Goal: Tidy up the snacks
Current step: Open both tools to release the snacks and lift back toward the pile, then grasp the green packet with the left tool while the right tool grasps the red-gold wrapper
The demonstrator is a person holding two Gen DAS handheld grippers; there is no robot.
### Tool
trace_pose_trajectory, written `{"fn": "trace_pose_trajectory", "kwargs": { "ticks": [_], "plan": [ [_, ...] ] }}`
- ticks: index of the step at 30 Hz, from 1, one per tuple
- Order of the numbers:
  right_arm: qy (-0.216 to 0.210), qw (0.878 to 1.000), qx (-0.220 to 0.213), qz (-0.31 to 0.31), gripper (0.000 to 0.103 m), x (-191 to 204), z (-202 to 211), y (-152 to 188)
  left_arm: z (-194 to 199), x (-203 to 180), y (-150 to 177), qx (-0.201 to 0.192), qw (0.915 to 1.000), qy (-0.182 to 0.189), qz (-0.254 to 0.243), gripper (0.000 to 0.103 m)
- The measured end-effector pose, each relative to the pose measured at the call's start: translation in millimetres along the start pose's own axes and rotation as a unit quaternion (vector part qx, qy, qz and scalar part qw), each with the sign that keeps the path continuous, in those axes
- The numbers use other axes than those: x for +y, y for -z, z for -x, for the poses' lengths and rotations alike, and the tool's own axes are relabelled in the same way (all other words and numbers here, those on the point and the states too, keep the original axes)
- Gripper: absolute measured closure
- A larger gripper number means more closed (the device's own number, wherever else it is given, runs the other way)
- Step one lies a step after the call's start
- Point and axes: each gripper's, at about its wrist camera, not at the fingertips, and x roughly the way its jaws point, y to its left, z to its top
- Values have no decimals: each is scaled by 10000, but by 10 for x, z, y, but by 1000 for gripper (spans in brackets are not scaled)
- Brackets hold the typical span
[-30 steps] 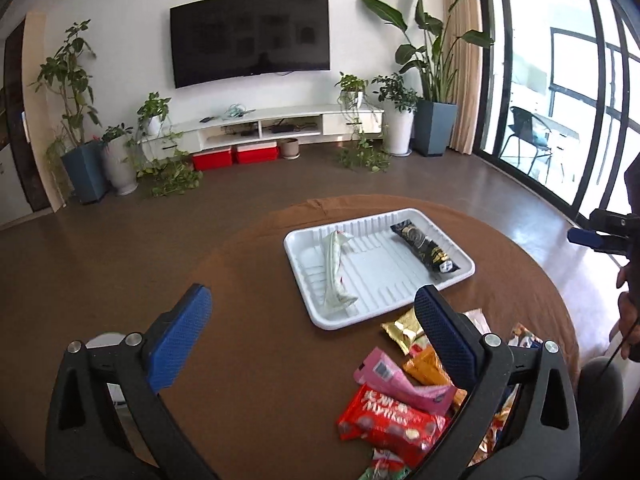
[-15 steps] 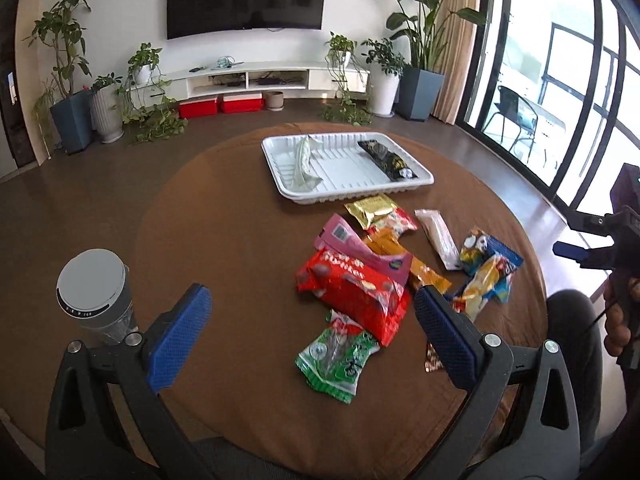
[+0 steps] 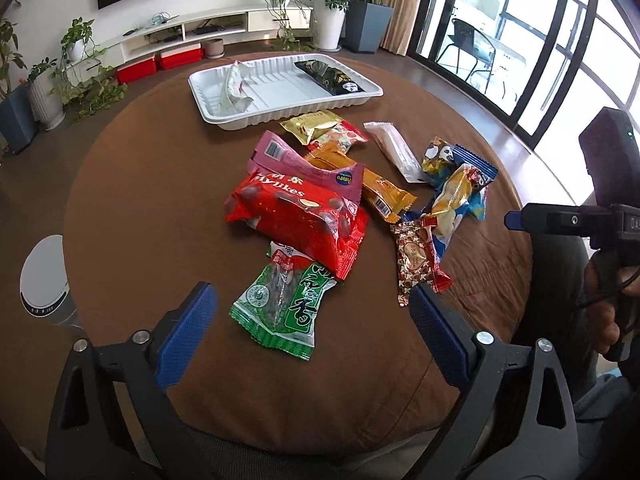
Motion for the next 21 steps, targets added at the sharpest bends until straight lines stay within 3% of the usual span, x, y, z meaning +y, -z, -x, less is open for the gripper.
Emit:
{"fn": "trace_pose_trajectory", "kwargs": {
  "ticks": [4, 9, 12, 21],
  "plan": [
    [56, 9999, 121, 99, 19, 44, -63, 37, -93, 24, -92, 212, 9997, 64, -126, 27],
    [-29, 9996, 230, 132, 24, 112, -152, 77, -240, 17, -123, 500, 9981, 102, -359, 33],
    [-163, 9990, 400, 67, 29, 140, -262, 85, -332, 29, -117, 673, 9969, 136, -396, 44],
    [-273, 9972, 689, 56, 37, 231, -508, 108, -395, 114, -182, 693, 9969, 50, -377, 44]
  ]
}}
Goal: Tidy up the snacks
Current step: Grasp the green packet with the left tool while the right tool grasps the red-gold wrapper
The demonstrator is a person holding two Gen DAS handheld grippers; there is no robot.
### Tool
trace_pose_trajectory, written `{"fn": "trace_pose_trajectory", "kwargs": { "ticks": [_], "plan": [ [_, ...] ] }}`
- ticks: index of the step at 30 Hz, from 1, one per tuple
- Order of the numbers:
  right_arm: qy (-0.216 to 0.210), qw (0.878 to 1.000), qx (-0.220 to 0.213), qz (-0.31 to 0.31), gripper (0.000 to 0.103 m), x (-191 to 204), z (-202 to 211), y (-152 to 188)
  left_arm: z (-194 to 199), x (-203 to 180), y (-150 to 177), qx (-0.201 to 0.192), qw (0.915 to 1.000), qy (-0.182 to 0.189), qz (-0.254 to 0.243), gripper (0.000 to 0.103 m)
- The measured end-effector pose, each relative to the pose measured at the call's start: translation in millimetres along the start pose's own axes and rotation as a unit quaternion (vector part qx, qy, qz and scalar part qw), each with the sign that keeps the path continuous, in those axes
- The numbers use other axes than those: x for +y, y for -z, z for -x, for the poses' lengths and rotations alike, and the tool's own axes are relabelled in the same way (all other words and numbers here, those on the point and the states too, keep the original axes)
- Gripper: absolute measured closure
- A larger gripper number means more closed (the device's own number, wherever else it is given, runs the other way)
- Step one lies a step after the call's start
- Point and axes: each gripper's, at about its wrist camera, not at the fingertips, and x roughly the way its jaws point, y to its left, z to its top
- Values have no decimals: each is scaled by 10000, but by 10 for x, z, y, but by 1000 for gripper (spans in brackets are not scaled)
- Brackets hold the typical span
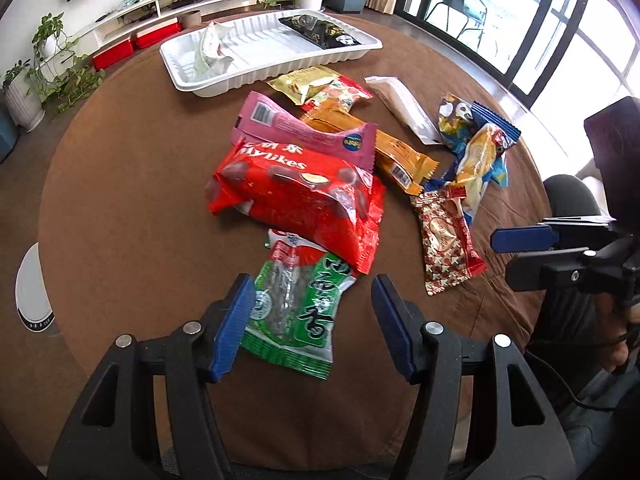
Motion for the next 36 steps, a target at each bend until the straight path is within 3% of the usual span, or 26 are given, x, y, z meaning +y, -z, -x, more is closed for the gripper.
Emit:
{"fn": "trace_pose_trajectory", "kwargs": {
  "ticks": [7, 8, 10, 12, 19, 25, 28, 33, 36],
  "plan": [
    [-63, 9999, 104, -80, 39, 30, -120, 7, -143, -16, 8, 250, 9995, -7, -194, 45],
    [-68, 9999, 121, -98, 40, 30, -136, -1, -152, -1, 11, 256, 9995, 0, -171, 48],
    [-101, 9998, 165, -107, 42, 46, -167, -7, -156, 46, 7, 216, 9997, 10, -90, 68],
    [-108, 9997, 208, -106, 44, 47, -181, -15, -153, 79, 12, 168, 9999, 25, -26, 73],
    [-46, 9991, 256, -349, 46, -22, -232, -43, -123, 88, 29, 27, 10000, 71, 27, 82],
    [43, 9983, 337, -480, 48, -35, -287, -69, -69, 90, 92, -30, 9999, 106, 89, 83],
    [90, 9983, 348, -468, 53, -42, -296, -76, -41, 77, 123, -55, 9998, 142, 114, 83],
    [122, 9979, 388, -512, 80, -99, -322, -106, -17, 49, 163, -95, 9995, 233, 175, 83],
    [87, 9975, 374, -589, 84, -147, -311, -105, -11, 42, 198, -119, 9992, 282, 246, 83]
  ]
}}
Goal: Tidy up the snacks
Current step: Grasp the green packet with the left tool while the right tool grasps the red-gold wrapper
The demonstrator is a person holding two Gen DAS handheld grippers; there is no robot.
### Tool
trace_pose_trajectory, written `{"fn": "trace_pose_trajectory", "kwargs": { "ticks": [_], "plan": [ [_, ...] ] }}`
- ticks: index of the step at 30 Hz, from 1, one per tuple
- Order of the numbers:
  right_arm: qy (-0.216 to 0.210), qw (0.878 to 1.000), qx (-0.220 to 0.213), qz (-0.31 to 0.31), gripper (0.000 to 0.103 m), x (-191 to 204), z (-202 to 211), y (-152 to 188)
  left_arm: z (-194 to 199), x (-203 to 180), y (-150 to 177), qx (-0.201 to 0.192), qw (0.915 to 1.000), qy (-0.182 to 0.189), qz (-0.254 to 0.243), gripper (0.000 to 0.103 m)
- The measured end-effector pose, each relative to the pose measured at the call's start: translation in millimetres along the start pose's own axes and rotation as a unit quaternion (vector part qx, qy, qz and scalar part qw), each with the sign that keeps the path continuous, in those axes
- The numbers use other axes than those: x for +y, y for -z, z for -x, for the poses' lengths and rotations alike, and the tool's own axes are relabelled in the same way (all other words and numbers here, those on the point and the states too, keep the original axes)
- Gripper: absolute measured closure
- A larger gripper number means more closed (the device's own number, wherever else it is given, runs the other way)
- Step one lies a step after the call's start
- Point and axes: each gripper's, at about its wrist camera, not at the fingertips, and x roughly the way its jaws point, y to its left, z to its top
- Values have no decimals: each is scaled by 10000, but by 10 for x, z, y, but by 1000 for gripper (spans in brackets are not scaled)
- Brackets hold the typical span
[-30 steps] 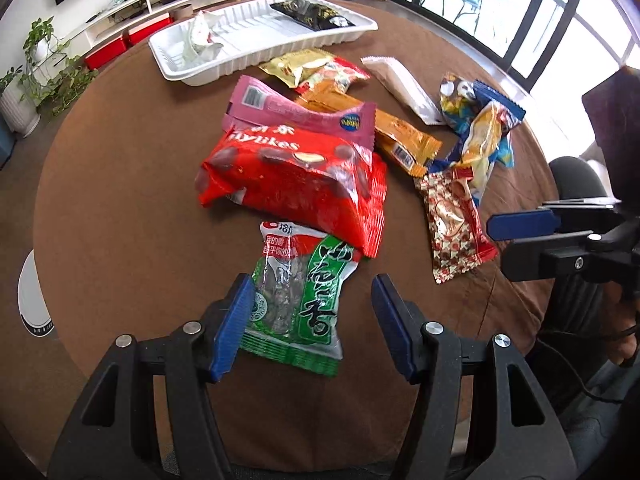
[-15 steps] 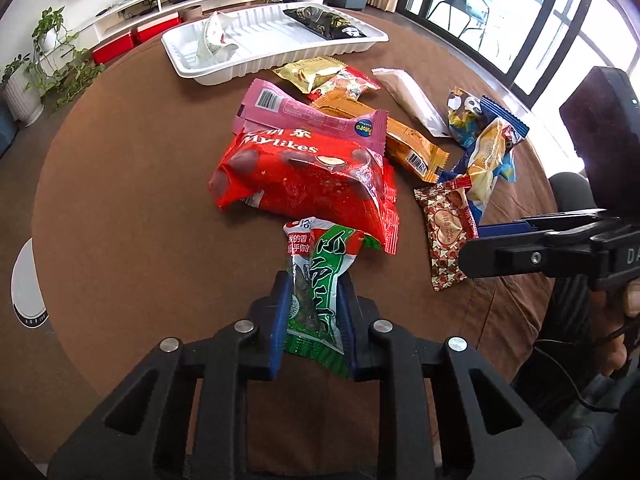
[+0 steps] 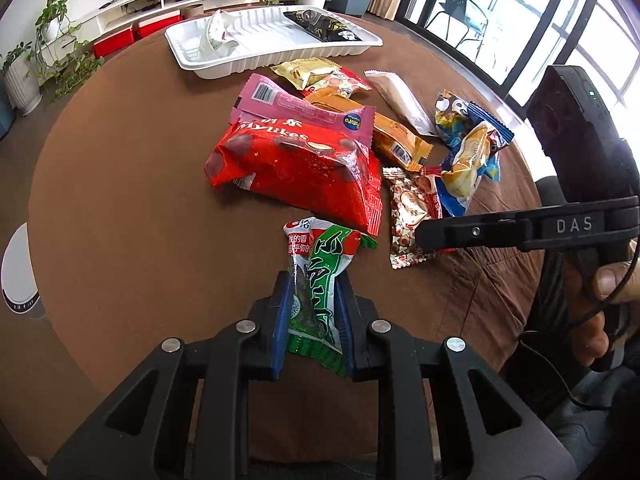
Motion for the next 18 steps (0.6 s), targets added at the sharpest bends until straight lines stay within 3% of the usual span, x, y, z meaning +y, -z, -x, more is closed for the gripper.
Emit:
{"fn": "trace_pose_trajectory", "kwargs": {
  "ticks": [11, 18],
  "plan": [
    [-162, 9996, -102, 196, 89, 37, 41, 46, 78, -1, 110, -106, 9997, 102, 202, 83],
    [-529, 9986, 34, 76, 89, 68, 85, 156, 156, -6, 179, -166, 9990, 248, 328, 84]
  ]
}}
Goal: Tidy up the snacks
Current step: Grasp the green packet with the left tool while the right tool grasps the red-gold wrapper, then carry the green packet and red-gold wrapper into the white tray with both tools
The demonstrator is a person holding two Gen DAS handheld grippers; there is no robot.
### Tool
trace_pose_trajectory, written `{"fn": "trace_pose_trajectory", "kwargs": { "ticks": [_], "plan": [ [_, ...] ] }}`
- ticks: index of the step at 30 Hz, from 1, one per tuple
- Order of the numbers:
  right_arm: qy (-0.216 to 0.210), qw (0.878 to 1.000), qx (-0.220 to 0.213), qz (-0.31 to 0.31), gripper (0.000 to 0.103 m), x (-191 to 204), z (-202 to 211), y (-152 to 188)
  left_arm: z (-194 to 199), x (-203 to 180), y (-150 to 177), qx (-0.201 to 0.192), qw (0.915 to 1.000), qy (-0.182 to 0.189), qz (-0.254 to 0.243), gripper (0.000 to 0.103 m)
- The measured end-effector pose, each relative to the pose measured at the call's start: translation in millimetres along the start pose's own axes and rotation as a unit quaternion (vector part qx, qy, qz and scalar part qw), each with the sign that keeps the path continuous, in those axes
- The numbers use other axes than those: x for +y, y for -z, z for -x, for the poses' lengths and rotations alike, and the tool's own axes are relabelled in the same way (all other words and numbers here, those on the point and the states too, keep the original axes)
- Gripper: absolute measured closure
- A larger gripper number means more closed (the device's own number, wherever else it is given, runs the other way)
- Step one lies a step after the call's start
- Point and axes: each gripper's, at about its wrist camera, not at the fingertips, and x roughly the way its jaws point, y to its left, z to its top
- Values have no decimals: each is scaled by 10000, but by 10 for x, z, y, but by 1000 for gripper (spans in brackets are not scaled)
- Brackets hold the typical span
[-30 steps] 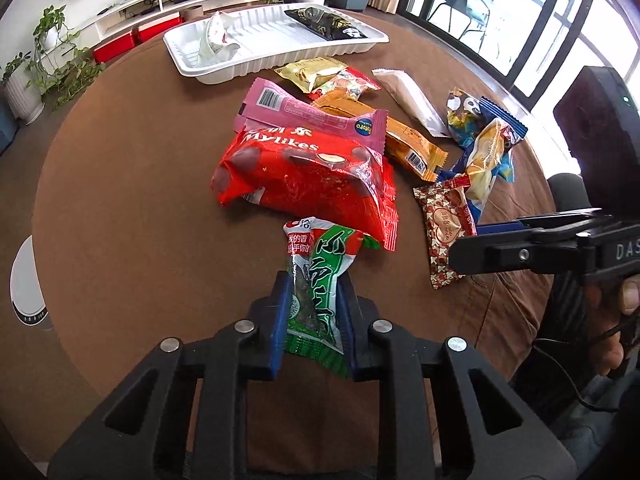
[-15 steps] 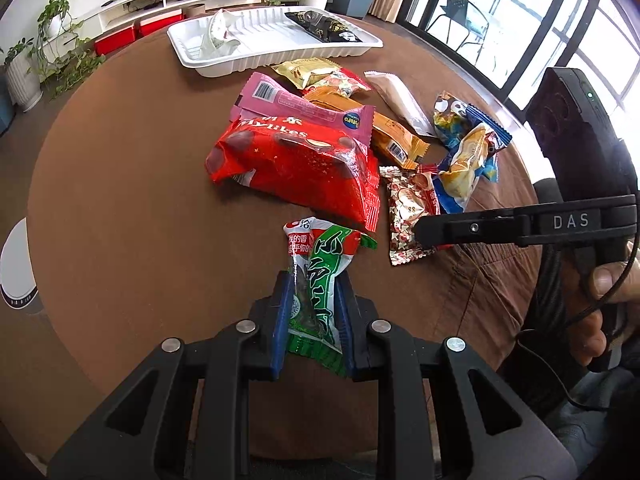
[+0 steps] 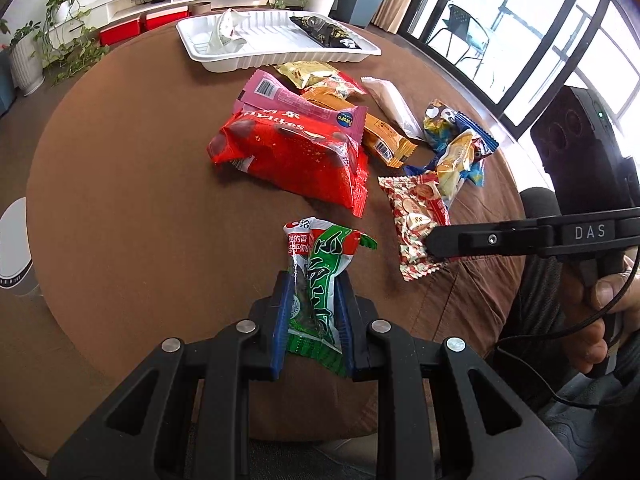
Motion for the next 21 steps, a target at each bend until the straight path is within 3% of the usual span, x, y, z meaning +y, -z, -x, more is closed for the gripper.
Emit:
{"fn": "trace_pose_trajectory", "kwargs": {
  "ticks": [10, 21],
  "plan": [
    [-109, 9993, -358, 81, 89, -39, 363, 54, 206, -6, -27, -278, 9986, 378, 245, 84],
    [-130, 9953, -952, -74, 89, -238, 822, -93, 435, 13, -339, -700, 9939, 745, 426, 84]
  ]
}}
